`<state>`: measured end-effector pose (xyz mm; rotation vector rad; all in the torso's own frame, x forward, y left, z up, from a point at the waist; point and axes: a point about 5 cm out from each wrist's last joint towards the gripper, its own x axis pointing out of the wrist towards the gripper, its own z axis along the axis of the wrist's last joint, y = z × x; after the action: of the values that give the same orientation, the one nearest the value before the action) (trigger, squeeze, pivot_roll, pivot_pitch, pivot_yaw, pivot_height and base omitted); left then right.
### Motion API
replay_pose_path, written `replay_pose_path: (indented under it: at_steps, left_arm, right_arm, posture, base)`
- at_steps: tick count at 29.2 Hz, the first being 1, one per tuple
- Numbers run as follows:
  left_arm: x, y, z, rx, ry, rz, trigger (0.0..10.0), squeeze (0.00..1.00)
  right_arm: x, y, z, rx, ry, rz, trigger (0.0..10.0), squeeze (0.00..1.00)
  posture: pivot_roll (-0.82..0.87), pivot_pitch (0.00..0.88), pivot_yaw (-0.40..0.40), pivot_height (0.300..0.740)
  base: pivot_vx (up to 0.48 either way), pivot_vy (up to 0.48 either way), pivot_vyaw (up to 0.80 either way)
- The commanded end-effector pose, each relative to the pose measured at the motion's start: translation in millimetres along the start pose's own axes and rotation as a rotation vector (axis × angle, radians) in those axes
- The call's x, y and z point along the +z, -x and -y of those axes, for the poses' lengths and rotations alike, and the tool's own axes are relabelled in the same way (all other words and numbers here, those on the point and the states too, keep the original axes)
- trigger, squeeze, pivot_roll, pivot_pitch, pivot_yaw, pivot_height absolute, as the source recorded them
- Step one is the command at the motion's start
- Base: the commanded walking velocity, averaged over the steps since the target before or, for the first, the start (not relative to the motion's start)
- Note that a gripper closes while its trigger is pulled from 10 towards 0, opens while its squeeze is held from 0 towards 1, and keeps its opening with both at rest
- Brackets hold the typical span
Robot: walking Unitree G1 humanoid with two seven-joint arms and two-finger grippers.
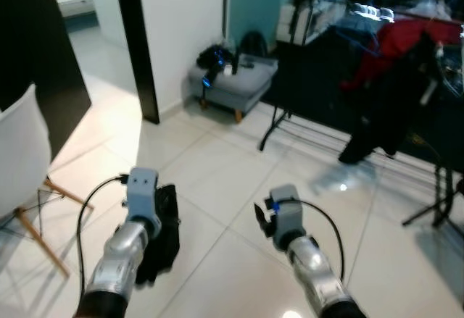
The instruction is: Hang hanger
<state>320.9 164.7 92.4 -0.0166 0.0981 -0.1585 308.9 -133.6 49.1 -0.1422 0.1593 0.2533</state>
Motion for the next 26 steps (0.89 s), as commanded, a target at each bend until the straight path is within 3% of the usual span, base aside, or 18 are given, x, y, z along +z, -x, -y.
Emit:
replay_pose_path:
  at_steps: [1,7,23,26]
  left_arm:
    - [-1,1.3,-1.6,0.001,-0.004,0.000,10.0,0.00]
    - [1,-0.3,-0.1,-0.002,-0.003,0.005,10.0,0.00]
    - [7,-4.9,-0.8,0.047,-0.007,0.015,10.0,0.00]
    - [7,-5.6,0.8,0.044,-0.010,0.008,10.0,0.00]
  right_arm:
    - [-3,1.7,-4.3,0.008,-0.013,-0.002,10.0,0.00]
    - [-3,1.0,-2.5,0.004,-0.010,0.000,10.0,0.00]
    - [6,-3.6,2.4,-0.003,-0.003,0.026,10.0,0.00]
    - [7,-3.7,2.0,-0.003,-0.005,0.029,10.0,0.00]
  posture:
    - [-0.04,0.000,-0.037,0.740]
    - [-0.04,0.000,-0.037,0.740]
    - [-0.04,0.015,-0.040,0.740]
    - [-0.05,0.020,-0.037,0.740]
  base:
    - [0.379,0.000,0.00]
    - [0.369,0.000,0.00]
    - [0.000,0.000,0.00]
    - [0.000,-0.409,0.00]
